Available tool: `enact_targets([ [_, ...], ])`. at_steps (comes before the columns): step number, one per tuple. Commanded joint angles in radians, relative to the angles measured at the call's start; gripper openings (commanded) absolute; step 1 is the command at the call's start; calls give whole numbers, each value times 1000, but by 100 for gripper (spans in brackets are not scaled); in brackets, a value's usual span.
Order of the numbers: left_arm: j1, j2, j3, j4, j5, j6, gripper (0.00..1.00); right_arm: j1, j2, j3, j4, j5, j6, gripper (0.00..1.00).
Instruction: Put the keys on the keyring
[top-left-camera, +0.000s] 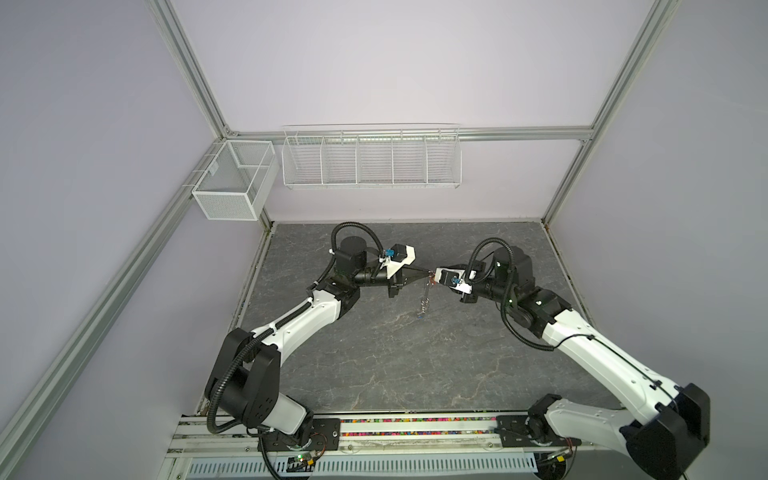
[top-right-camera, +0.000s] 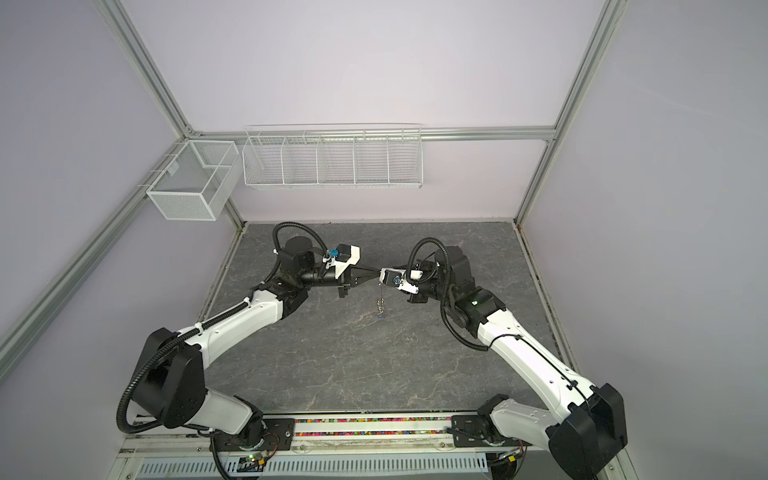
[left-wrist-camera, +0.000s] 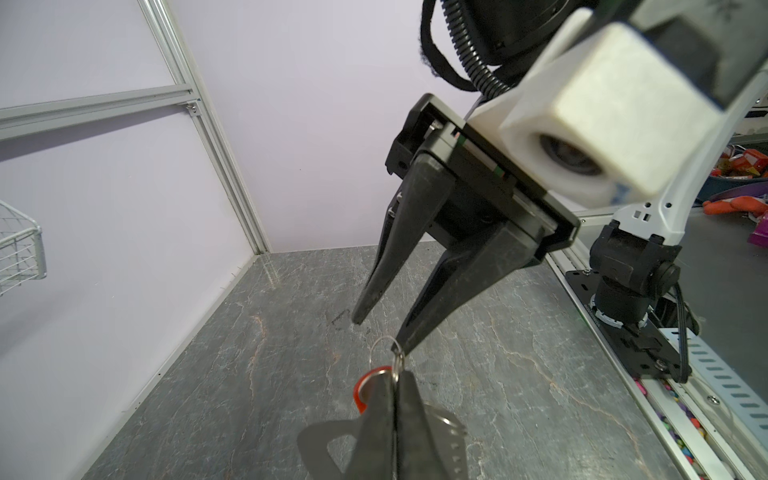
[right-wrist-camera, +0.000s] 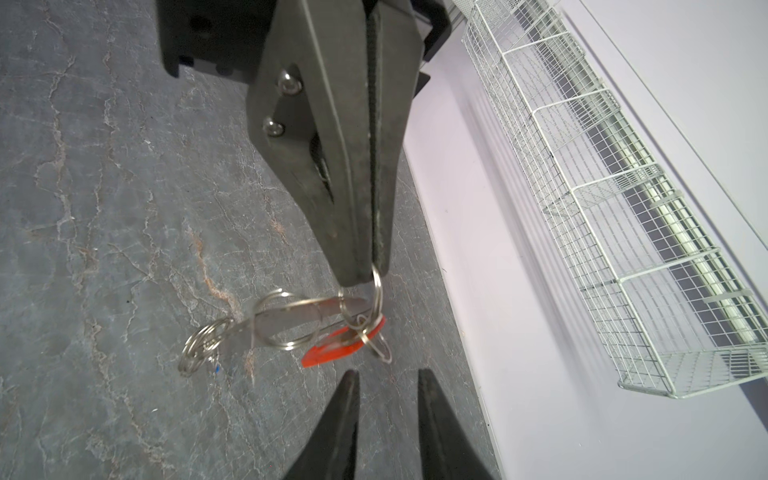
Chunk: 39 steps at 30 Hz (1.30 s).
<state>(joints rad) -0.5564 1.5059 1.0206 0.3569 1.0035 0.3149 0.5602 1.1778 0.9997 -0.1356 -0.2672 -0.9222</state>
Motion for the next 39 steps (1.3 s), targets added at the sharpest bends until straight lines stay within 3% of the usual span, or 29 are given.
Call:
enact_targets([
  [1, 4, 13, 41, -4, 12, -3, 0, 16, -7, 23, 30, -13, -37, 27],
  [11, 4, 9, 38, -3, 6, -7, 0, 54, 18, 40, -35, 7, -104, 12],
  [15, 4, 0, 38, -9, 4, -2, 0, 60, 28, 51, -89, 51, -129, 12],
  [20, 4, -6, 35, -12, 12, 0, 0, 62, 40, 66, -126, 67, -145, 25],
  [22, 4, -7, 33, -11, 12, 0, 0, 65, 42, 69, -134, 67, -149, 25],
  [32, 4, -13, 28, -7, 4, 0, 0, 83, 43, 65, -81, 111, -116, 12],
  [39, 4, -15, 21, 21, -23, -10, 0, 87, 59, 75, -58, 172, -33, 10],
])
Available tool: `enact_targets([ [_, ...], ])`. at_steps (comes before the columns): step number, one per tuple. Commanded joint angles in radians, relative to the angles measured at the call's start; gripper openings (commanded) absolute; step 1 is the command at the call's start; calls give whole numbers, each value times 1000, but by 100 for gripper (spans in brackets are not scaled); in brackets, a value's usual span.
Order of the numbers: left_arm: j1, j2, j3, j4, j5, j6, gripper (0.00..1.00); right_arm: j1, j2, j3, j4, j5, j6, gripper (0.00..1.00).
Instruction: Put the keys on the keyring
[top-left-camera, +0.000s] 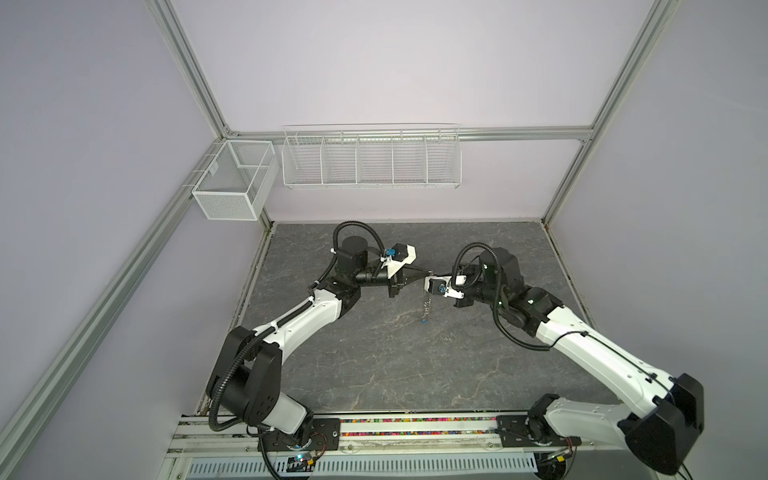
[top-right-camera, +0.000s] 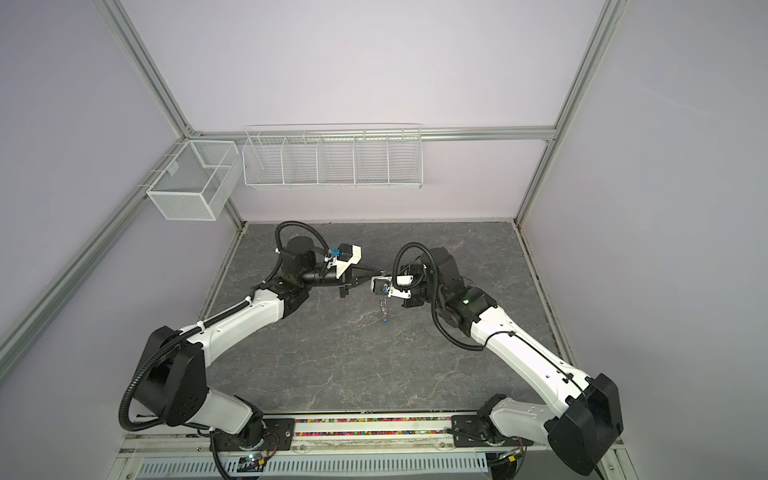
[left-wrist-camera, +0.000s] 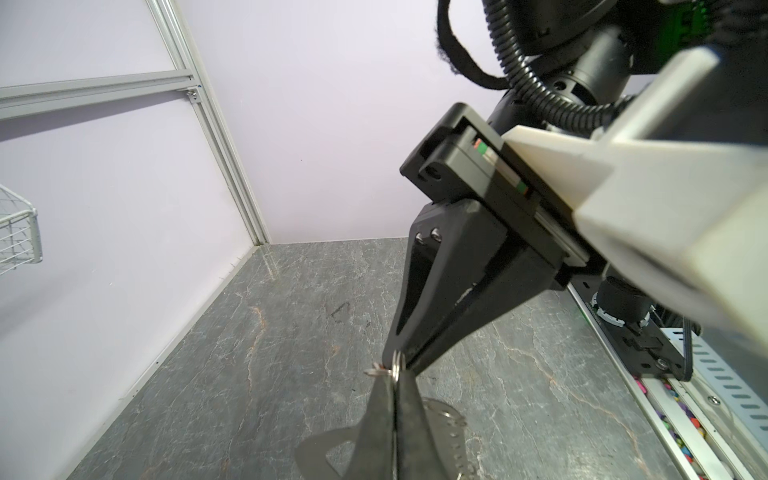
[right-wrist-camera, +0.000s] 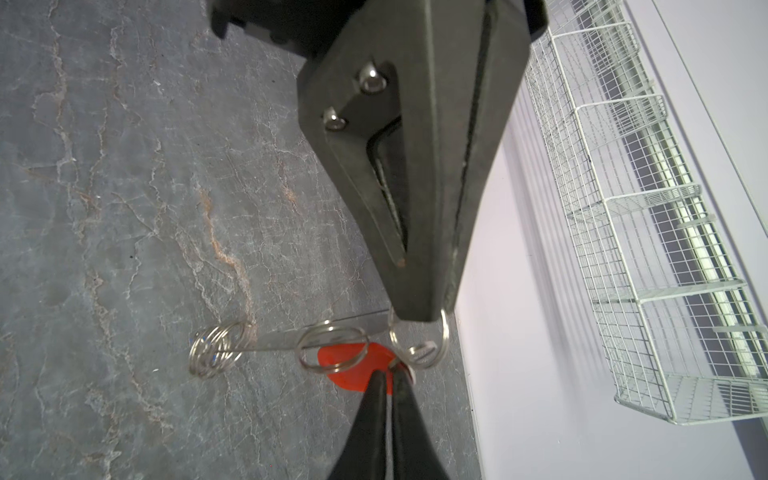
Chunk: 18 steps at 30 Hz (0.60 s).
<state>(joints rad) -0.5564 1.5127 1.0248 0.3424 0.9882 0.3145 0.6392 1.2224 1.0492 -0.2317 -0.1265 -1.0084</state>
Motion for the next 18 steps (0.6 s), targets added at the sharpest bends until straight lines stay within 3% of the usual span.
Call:
enact_targets([
  [1, 4, -21, 17, 38, -9, -12, 0, 7, 15, 27, 40, 34, 66, 11],
  [8, 3, -19, 8, 52, -13, -23, 0, 12, 18, 25, 61, 15, 106, 23],
  [18, 4, -14, 8, 58, -16, -26, 0, 13, 17, 21, 103, -14, 148, 21],
])
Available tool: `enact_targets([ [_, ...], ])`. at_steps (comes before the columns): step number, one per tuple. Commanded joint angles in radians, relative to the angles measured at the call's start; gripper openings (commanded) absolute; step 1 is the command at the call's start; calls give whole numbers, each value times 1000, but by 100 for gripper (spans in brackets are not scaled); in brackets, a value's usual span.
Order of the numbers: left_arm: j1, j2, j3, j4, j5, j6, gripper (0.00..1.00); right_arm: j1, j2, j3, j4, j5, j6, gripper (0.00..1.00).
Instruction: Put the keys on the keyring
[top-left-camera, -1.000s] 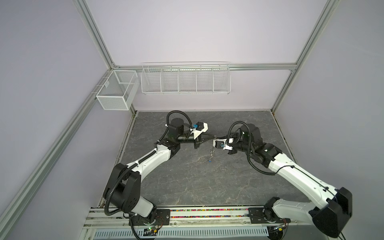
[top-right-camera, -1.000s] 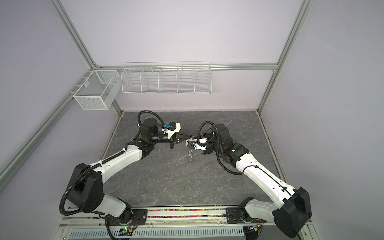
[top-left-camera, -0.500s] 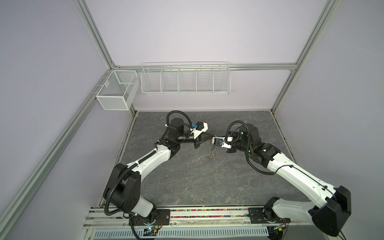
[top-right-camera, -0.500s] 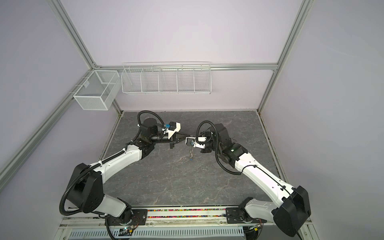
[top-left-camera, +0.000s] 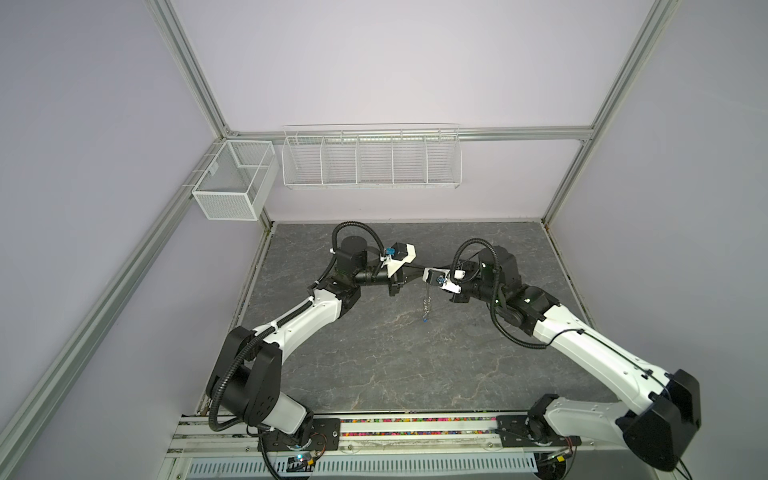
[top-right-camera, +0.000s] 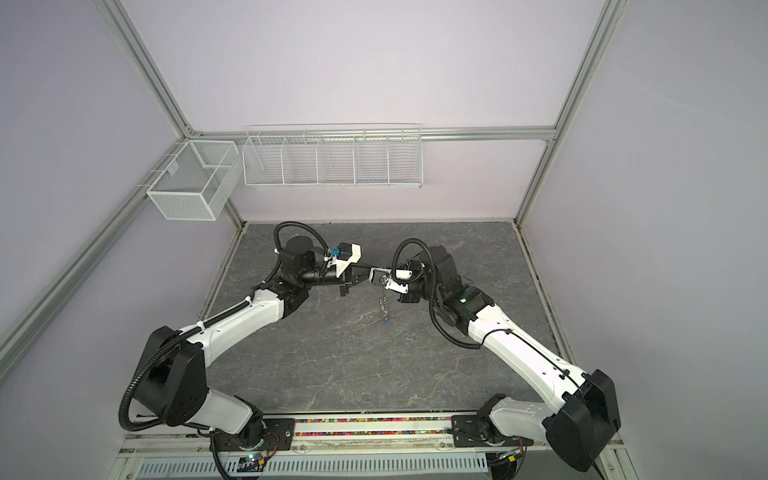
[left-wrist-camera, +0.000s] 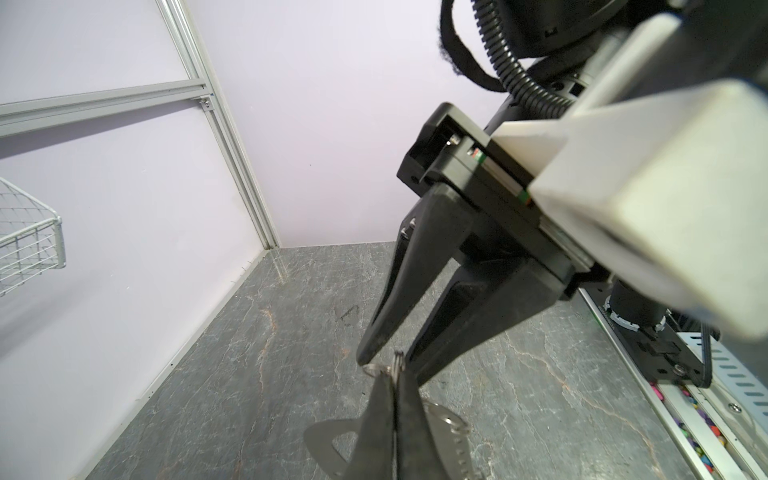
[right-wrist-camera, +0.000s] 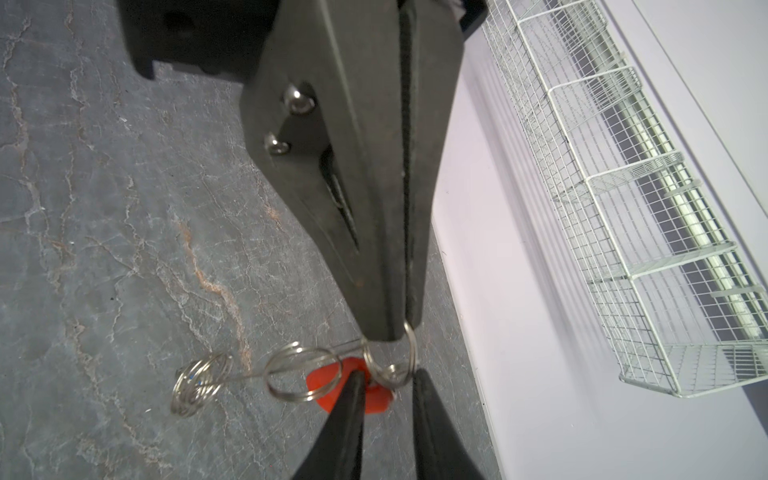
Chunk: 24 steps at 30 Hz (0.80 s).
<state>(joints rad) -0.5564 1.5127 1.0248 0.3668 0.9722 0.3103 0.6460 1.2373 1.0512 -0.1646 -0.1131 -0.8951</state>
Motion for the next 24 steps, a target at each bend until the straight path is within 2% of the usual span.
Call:
enact_targets([
  [1, 4, -14, 8, 35, -1, -21, 0, 6, 6, 22, 31, -24, 40, 18],
  [8, 4, -22, 5, 53, -23, -21, 0, 7, 29, 32, -4, 6, 61, 7],
  [19, 4, -5, -35, 216, -79, -103, 0, 8, 46, 27, 55, -31, 163, 8],
  [24, 6, 26, -59, 310, -51, -165, 0, -2, 33, 23, 60, -33, 183, 16],
])
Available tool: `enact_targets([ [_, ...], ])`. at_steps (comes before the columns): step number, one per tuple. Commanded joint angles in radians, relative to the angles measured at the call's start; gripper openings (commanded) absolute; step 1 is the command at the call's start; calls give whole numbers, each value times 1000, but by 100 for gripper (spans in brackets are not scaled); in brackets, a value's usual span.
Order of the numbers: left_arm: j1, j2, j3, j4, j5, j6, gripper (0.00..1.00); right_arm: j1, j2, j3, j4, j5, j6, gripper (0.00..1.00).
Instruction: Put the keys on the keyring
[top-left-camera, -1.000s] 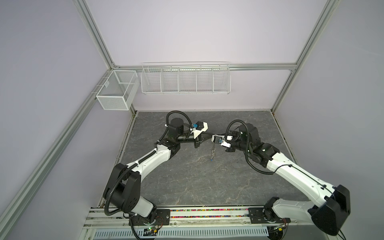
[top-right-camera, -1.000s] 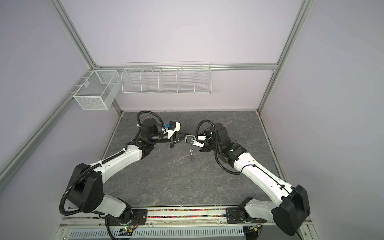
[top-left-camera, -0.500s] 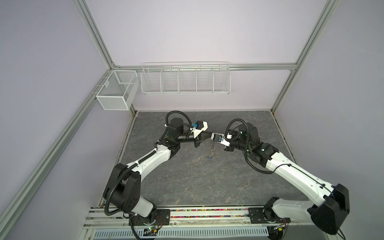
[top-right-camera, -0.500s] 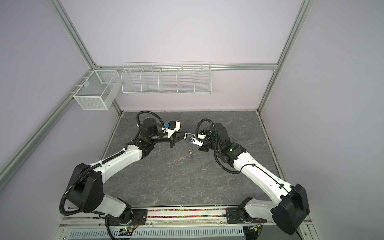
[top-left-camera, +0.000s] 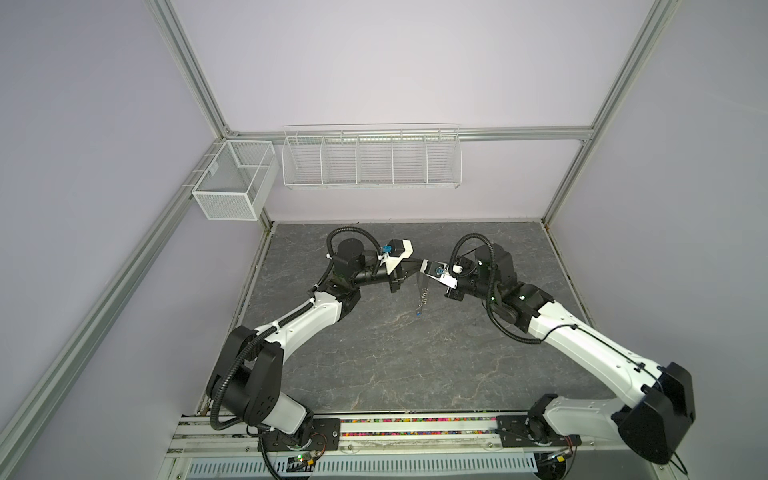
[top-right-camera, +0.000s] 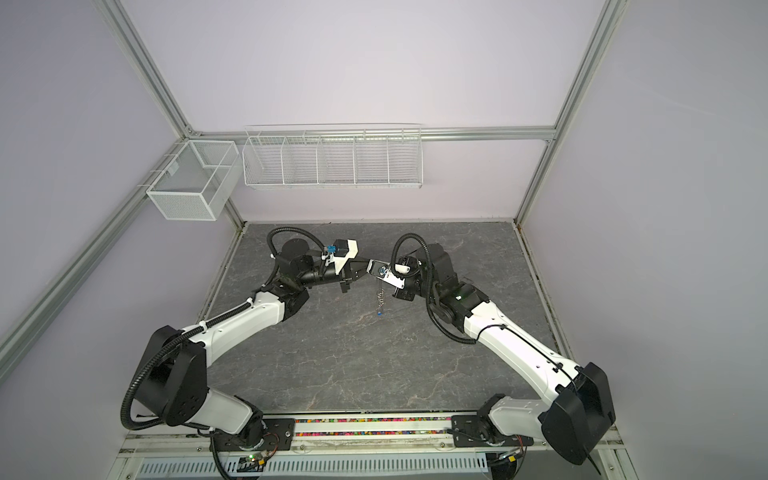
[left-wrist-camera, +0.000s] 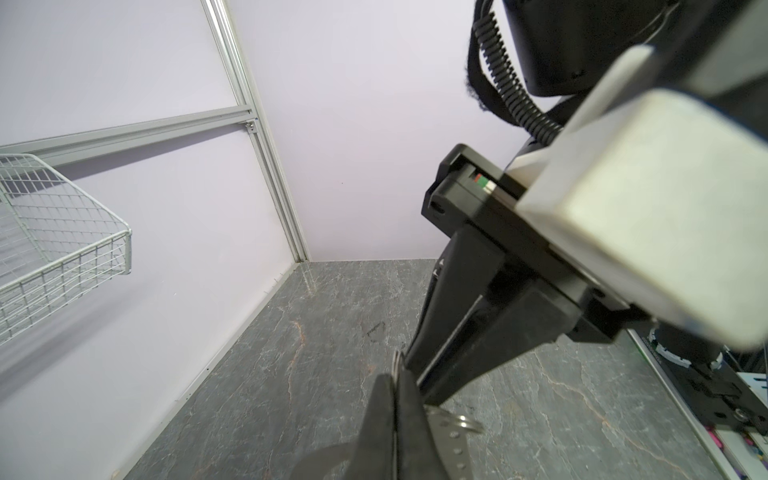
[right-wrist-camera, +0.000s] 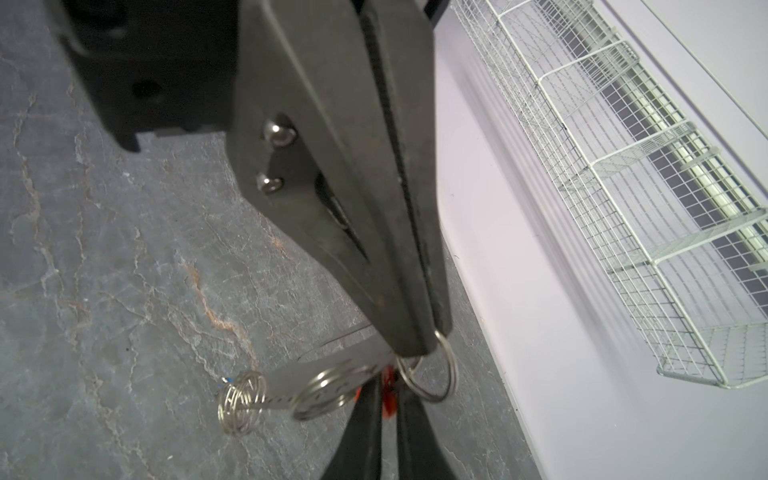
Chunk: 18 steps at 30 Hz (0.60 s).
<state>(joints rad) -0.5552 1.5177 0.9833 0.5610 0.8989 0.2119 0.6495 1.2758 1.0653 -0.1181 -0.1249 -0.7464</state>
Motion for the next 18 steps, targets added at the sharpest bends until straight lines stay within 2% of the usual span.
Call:
enact_targets([
  [1, 7, 27, -21, 133, 32, -78, 0, -18, -15, 7, -2, -26, 34, 16],
  [5, 22, 57, -32, 243, 99, -153, 0, -109, -90, -39, -29, -161, 50, 26],
  [11, 24, 85, -25, 315, 164, -199, 0, -214, -123, -25, -69, -465, 127, 27],
  [18, 23, 73, -19, 270, 174, -169, 0, -223, -37, 25, -23, -575, 252, 27],
])
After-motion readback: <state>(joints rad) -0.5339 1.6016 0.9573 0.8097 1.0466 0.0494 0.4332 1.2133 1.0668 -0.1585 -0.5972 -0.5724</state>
